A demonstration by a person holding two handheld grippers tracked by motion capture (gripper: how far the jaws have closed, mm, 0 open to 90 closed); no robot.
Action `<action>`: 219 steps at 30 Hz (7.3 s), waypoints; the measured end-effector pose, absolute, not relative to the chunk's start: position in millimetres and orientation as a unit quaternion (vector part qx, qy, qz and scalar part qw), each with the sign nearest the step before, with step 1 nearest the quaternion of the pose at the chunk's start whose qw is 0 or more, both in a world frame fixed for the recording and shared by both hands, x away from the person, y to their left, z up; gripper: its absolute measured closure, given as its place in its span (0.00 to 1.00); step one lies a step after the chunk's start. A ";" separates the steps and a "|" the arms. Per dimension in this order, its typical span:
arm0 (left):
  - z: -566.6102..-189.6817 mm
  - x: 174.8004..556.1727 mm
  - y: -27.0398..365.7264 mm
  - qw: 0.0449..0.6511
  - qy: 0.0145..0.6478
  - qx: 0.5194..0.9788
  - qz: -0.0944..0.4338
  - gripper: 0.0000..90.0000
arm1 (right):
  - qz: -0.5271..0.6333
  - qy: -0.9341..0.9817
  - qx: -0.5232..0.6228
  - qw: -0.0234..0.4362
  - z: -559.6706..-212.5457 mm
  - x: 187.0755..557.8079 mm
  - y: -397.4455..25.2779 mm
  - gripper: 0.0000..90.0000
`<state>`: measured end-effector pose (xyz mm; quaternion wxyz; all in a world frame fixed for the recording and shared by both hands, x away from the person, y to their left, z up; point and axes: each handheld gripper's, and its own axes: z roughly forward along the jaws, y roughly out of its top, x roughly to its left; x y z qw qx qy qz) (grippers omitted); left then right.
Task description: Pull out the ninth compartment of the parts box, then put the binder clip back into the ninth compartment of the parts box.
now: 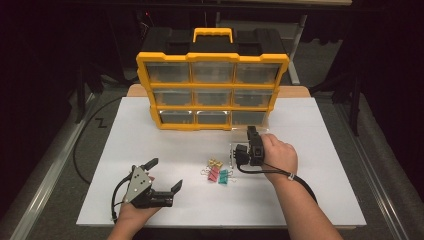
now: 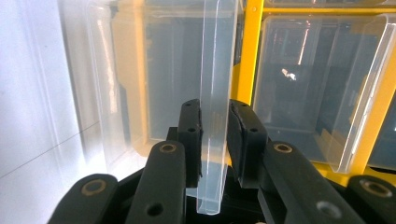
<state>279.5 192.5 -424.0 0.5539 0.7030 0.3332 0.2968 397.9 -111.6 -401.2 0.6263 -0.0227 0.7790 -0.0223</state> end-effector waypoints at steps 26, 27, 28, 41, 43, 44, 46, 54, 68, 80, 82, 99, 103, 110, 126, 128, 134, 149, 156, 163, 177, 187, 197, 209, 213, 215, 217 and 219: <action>-424.4 280.1 194.1 0.555 0.332 0.703 0.296 0.00 | -0.016 0.776 -0.023 0.630 -404.9 380.7 -112.5 0.86; -424.4 280.2 194.2 0.555 0.332 0.703 0.296 0.00 | -0.016 0.776 -0.023 0.630 -405.0 380.5 -112.4 0.86; -424.4 280.3 194.2 0.555 0.332 0.703 0.296 0.00 | -0.016 0.777 -0.023 0.629 -405.2 380.3 -112.4 0.86; -423.9 280.0 193.8 0.554 0.331 0.704 0.296 0.00 | -0.015 0.774 -0.018 0.632 -407.9 380.5 -111.0 0.86; -423.9 280.1 194.0 0.554 0.331 0.704 0.296 0.00 | -0.015 0.776 -0.015 0.631 -408.2 379.8 -111.1 0.86; -424.0 280.2 194.0 0.555 0.331 0.704 0.296 0.00 | -0.015 0.774 -0.017 0.632 -408.1 379.6 -111.1 0.86; -424.1 280.4 193.9 0.555 0.331 0.704 0.296 0.00 | -0.015 0.773 -0.018 0.634 -408.4 379.6 -111.1 0.86; -423.8 280.0 194.8 0.556 0.332 0.702 0.296 0.00 | -0.013 0.781 -0.011 0.625 -403.7 378.5 -112.7 0.79; -423.8 279.7 193.2 0.555 0.330 0.704 0.294 0.00 | -0.007 0.790 -0.008 0.613 -409.8 357.8 -135.5 0.74; -424.2 280.2 193.3 0.556 0.329 0.704 0.294 0.00 | -0.009 0.794 -0.016 0.607 -428.4 335.4 -156.1 0.73; -424.2 280.2 193.4 0.556 0.329 0.705 0.294 0.00 | -0.007 0.793 -0.017 0.608 -431.3 330.3 -158.1 0.73; -425.0 279.8 194.9 0.557 0.330 0.704 0.292 0.00 | 0.011 0.796 -0.023 0.605 -444.7 309.6 -163.9 0.73; -425.5 280.0 194.6 0.556 0.330 0.705 0.292 0.00 | 0.013 0.798 -0.020 0.602 -447.3 307.1 -165.2 0.73; -424.8 279.9 194.6 0.557 0.331 0.703 0.293 0.00 | 0.025 0.803 -0.011 0.595 -448.0 304.1 -171.8 0.69; -425.3 279.6 195.0 0.557 0.337 0.700 0.292 0.00 | 0.047 0.793 -0.015 0.607 -439.9 302.7 -174.6 0.31; -425.7 280.0 195.0 0.557 0.337 0.701 0.292 0.00 | 0.046 0.796 -0.008 0.603 -440.6 301.4 -174.3 0.27; -426.2 280.6 195.0 0.556 0.338 0.701 0.292 0.00 | 0.045 0.797 -0.013 0.602 -442.3 303.2 -173.4 0.15; -427.5 281.6 194.8 0.551 0.344 0.702 0.292 0.00 | 0.071 0.787 0.015 0.613 -440.1 305.3 -177.6 0.00; -427.9 282.3 195.3 0.551 0.349 0.702 0.287 0.00 | 0.136 0.800 0.100 0.575 -439.4 311.5 -185.9 0.01; -427.6 282.3 195.1 0.552 0.351 0.701 0.284 0.01 | 0.175 0.808 0.150 0.543 -439.0 314.4 -192.0 0.01; -427.9 282.4 197.3 0.554 0.358 0.694 0.289 0.01 | 0.262 0.801 0.248 0.478 -433.9 315.5 -198.3 0.01; -427.7 282.1 196.4 0.553 0.358 0.694 0.292 0.00 | 0.333 0.781 0.339 0.406 -430.1 319.3 -207.5 0.01; -431.9 284.0 200.7 0.539 0.382 0.691 0.294 0.00 | 0.394 0.757 0.406 0.327 -428.5 326.8 -215.3 0.01; -429.0 283.5 200.6 0.533 0.386 0.691 0.299 0.00 | 0.416 0.744 0.423 0.307 -425.9 329.5 -223.7 0.01; -429.0 282.0 198.8 0.534 0.384 0.691 0.300 0.00 | 0.412 0.746 0.425 0.306 -425.7 330.2 -225.8 0.01; -429.9 282.8 199.7 0.536 0.386 0.690 0.295 0.00 | 0.412 0.744 0.428 0.305 -424.9 331.8 -227.2 0.01; -430.1 283.3 200.9 0.537 0.389 0.688 0.295 0.00 | 0.411 0.745 0.431 0.301 -425.0 332.8 -227.2 0.01; -430.4 283.8 201.8 0.538 0.392 0.686 0.293 0.01 | 0.404 0.749 0.432 0.298 -425.9 333.9 -226.6 0.01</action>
